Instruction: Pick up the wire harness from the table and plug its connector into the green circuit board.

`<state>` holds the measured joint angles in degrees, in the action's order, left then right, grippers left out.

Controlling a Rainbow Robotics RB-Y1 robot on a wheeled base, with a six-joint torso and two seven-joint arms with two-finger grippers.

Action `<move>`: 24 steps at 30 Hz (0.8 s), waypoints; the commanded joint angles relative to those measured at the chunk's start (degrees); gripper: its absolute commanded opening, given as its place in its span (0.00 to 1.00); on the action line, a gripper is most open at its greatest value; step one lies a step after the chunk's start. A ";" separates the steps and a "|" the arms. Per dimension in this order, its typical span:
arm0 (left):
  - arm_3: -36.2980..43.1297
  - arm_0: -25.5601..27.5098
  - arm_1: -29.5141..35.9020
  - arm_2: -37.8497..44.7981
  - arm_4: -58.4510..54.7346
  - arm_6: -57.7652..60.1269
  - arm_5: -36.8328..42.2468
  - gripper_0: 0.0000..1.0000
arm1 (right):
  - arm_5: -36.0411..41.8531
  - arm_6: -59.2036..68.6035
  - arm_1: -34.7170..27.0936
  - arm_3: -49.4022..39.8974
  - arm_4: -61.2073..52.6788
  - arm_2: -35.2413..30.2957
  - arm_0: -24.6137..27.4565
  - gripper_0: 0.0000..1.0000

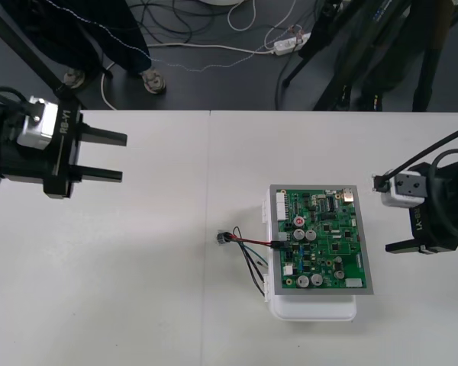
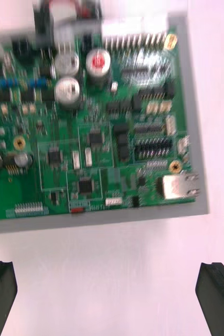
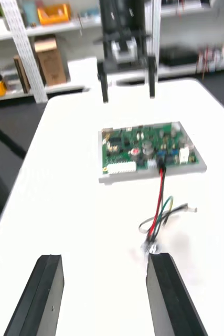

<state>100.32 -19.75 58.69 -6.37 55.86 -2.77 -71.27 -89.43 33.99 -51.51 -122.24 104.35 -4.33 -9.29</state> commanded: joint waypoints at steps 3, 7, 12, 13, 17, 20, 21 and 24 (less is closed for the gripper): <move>4.89 -5.39 10.13 3.91 -1.01 8.75 5.88 0.46 | 0.13 -4.29 -2.01 2.44 -17.95 -8.24 -0.64 1.00; 4.89 -7.41 12.94 4.00 -1.01 12.18 7.03 0.47 | 0.22 -5.17 -2.01 3.50 -23.40 -8.50 -1.78 1.00; 4.89 -9.35 15.31 3.91 -0.22 14.29 8.26 0.47 | 0.13 -6.40 -2.10 3.50 -28.76 -11.41 -3.54 1.00; 4.89 -9.43 15.31 4.00 0.04 14.37 8.43 0.47 | 0.13 -6.57 -2.01 3.50 -29.29 -11.84 -3.54 1.00; 4.98 -9.43 15.05 3.91 0.83 14.55 8.43 0.46 | -0.57 -7.72 -2.01 3.50 -32.98 -13.69 -4.16 1.00; 4.89 -9.35 14.52 3.91 1.89 14.55 8.43 0.47 | -0.57 -8.15 -2.01 3.85 -35.71 -14.22 -4.42 1.00; 4.89 -9.26 14.17 3.91 2.33 14.55 8.43 0.46 | -0.57 -8.24 -2.01 4.20 -36.94 -14.22 -4.59 1.00; 4.89 -9.26 14.17 3.91 2.33 14.55 8.43 0.46 | -0.57 -8.33 -2.10 5.25 -39.84 -14.22 -4.86 1.00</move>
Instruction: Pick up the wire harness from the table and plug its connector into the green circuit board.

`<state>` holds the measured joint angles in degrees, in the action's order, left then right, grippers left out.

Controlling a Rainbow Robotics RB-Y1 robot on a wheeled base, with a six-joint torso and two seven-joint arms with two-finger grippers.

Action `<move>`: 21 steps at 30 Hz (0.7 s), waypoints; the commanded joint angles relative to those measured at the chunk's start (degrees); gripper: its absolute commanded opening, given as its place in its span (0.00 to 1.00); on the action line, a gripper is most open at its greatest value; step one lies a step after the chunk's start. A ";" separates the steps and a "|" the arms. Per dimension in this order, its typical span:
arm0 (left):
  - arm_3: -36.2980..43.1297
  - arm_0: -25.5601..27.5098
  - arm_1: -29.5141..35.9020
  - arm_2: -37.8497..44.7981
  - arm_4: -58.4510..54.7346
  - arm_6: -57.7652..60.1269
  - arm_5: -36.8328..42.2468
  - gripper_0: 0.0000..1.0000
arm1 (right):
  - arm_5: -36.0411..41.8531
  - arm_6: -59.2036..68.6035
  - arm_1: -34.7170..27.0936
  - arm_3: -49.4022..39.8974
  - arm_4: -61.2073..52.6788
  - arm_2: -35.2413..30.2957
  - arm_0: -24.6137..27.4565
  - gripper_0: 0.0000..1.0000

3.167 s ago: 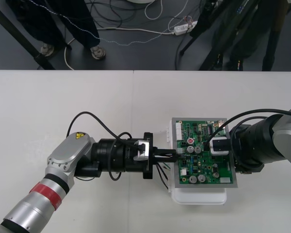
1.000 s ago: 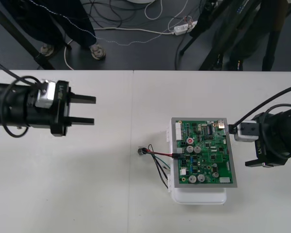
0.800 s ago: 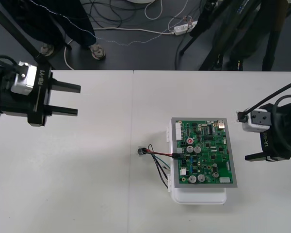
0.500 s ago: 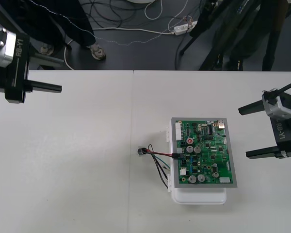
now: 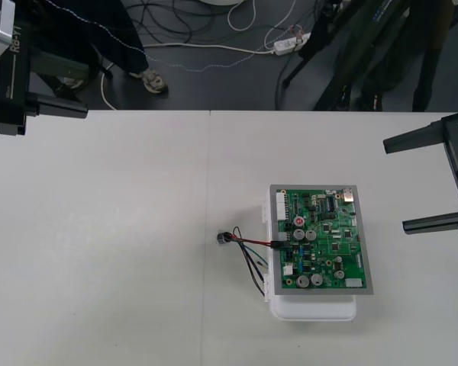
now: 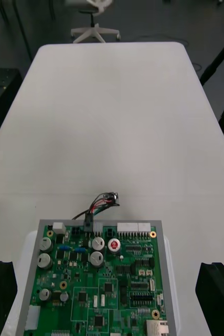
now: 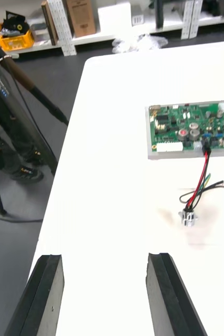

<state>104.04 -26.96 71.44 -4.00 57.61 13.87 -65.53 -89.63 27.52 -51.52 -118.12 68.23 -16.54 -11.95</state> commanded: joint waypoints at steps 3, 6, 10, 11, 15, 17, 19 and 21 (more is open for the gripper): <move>1.17 -2.05 1.42 1.54 0.58 -2.09 2.69 0.46 | -0.37 -1.85 -2.09 2.01 -5.04 -2.09 -2.90 1.00; 1.17 -2.05 1.42 1.54 0.58 -2.09 2.69 0.46 | -0.37 -1.94 -2.09 2.28 -5.04 -2.35 -2.99 1.00; 1.17 -2.05 1.42 1.54 0.58 -2.09 2.69 0.46 | -0.37 -1.94 -2.01 2.28 -5.04 -2.27 -2.99 1.00; 1.17 -2.05 1.42 1.54 0.58 -2.09 2.69 0.46 | -0.37 -1.94 -2.01 2.28 -5.04 -2.27 -2.99 1.00; 1.17 -2.05 1.42 1.54 0.58 -2.09 2.69 0.46 | -0.37 -1.68 -2.01 2.36 -5.48 -2.27 -3.08 1.00; 1.17 -2.05 1.42 1.54 0.58 -2.09 2.69 0.46 | -0.37 -1.68 -2.09 2.36 -5.65 -2.35 -3.25 1.00; 1.17 -2.05 1.42 1.54 0.58 -2.09 2.69 0.47 | -0.37 -1.85 -2.09 2.63 -5.65 -2.44 -3.34 1.00; 1.17 -2.05 1.42 1.54 0.58 -2.09 2.69 0.46 | -0.37 -1.94 -2.09 3.07 -5.74 -2.44 -3.43 1.00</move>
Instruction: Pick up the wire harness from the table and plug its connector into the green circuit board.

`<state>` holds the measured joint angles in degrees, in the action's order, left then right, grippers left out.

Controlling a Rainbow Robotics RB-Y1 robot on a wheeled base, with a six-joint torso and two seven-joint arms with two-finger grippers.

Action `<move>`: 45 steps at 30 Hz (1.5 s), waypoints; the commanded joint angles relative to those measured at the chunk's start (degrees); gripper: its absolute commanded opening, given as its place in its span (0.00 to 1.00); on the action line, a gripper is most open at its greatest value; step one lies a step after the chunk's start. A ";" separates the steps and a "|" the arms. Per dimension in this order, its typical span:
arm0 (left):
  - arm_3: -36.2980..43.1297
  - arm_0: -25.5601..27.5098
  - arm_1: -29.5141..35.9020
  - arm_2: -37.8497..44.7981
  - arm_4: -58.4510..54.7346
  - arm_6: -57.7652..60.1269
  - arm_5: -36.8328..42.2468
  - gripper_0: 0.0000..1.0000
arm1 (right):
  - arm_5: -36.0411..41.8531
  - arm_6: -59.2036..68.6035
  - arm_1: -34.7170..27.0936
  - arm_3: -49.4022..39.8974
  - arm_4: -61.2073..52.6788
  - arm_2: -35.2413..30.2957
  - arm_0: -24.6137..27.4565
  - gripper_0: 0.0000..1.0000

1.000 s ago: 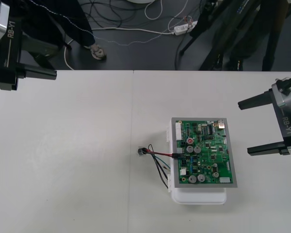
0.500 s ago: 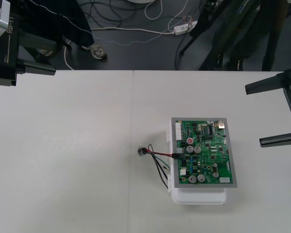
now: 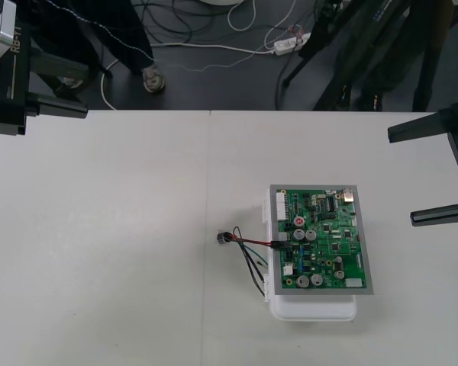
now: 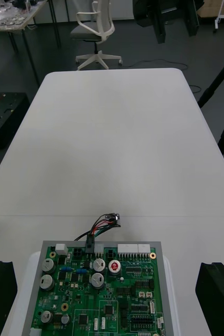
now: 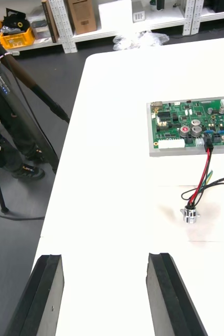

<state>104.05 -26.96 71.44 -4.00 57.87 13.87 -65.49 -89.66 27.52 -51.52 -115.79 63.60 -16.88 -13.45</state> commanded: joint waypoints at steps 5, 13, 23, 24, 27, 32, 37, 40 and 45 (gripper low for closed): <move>1.16 -2.04 1.42 1.54 0.32 -2.09 2.65 0.46 | -0.34 -1.85 -2.01 1.09 -1.11 -2.10 -1.84 1.00; 1.16 -2.04 1.42 1.54 0.32 -2.09 2.65 0.47 | -0.34 -1.59 -2.09 1.44 -0.58 -2.02 -1.75 1.00; 1.16 -2.04 1.42 1.54 0.32 -2.09 2.65 0.46 | -0.34 -0.88 -1.83 1.88 -0.84 -2.02 -1.66 1.00; 1.16 -2.04 1.42 1.54 0.32 -2.09 2.65 0.46 | -0.34 -0.88 -1.83 1.88 -0.58 -2.02 -1.66 1.00; 1.16 -2.04 1.42 1.54 0.32 -2.09 2.65 0.46 | -0.34 -0.88 -1.83 1.88 -0.58 -2.02 -1.66 1.00; 1.16 -2.04 1.42 1.54 0.32 -2.09 2.65 0.47 | -0.34 -0.88 -1.83 1.88 -0.58 -2.02 -1.66 1.00; 1.16 -2.04 1.42 1.54 0.32 -2.09 2.65 0.46 | -0.34 -0.88 -1.83 1.88 -0.58 -2.02 -1.66 1.00; 1.16 -2.04 1.42 1.54 0.32 -2.09 2.65 0.46 | -0.34 -0.88 -1.83 1.88 -0.58 -2.02 -1.66 1.00; 1.16 -2.04 1.42 1.54 0.32 -2.09 2.65 0.46 | -0.34 -0.88 -1.83 1.88 -0.58 -2.02 -1.66 1.00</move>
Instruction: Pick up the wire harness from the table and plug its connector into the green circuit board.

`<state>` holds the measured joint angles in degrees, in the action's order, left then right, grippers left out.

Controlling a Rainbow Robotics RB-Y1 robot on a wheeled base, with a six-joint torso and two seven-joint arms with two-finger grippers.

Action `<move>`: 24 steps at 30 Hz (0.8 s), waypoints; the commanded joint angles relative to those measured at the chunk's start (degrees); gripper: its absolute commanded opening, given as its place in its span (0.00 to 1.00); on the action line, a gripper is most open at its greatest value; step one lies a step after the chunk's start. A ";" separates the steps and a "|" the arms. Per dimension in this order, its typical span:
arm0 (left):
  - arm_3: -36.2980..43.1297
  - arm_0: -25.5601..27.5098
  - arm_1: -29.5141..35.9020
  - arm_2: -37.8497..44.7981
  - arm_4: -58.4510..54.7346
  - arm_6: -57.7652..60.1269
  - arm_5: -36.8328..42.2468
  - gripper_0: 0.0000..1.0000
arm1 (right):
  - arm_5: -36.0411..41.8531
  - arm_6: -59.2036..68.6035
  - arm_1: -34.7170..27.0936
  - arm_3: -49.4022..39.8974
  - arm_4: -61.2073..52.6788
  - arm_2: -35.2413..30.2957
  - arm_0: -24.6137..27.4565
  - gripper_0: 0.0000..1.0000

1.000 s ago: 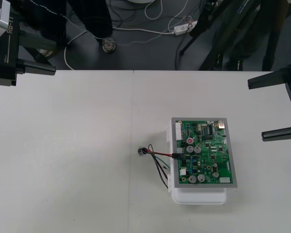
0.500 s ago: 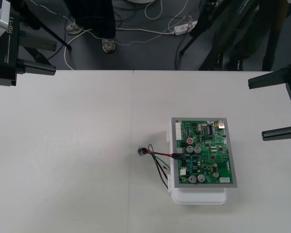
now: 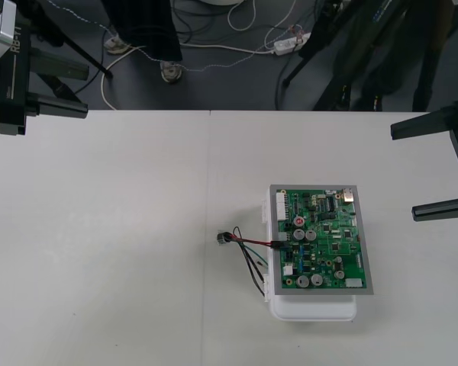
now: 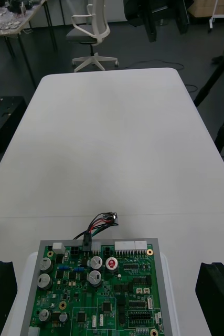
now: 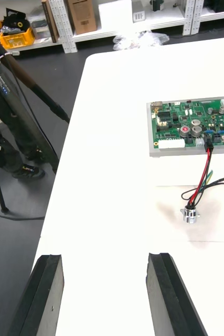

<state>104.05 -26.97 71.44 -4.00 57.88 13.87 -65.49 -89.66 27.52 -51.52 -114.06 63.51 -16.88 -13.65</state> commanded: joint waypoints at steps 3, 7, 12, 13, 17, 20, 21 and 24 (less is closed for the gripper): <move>1.15 -2.04 1.42 1.54 0.31 -2.09 2.64 0.47 | -0.34 -0.89 -1.83 0.15 -0.49 -2.01 -1.47 1.00; 1.15 -2.04 1.42 1.54 0.31 -2.09 2.64 0.47 | -0.34 -0.89 -1.83 0.15 -0.49 -2.01 -1.47 1.00; 1.15 -2.04 1.42 1.54 0.31 -2.09 2.64 0.46 | -0.34 -0.89 -1.83 0.15 -0.49 -2.01 -1.47 1.00; 1.15 -2.04 1.42 1.54 0.31 -2.09 2.64 0.47 | -0.34 -0.89 -1.83 0.15 -0.49 -2.01 -1.47 1.00; 1.15 -2.04 1.42 1.54 0.31 -2.09 2.64 0.46 | -0.34 -0.89 -1.83 0.15 -0.49 -2.01 -1.47 1.00; 1.15 -2.04 1.42 1.54 0.31 -2.09 2.64 0.46 | -0.34 -0.89 -1.83 0.15 -0.49 -2.01 -1.47 1.00; 1.15 -2.04 1.42 1.54 0.31 -2.09 2.64 0.46 | -0.34 -0.89 -1.83 0.15 -0.49 -2.01 -1.47 1.00; 1.15 -2.04 1.42 1.54 0.31 -2.09 2.64 0.47 | -0.34 -0.89 -1.83 0.15 -0.49 -2.01 -1.47 1.00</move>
<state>104.05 -26.97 71.44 -4.00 57.89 13.87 -65.48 -89.66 27.52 -51.52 -114.06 63.51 -16.88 -13.65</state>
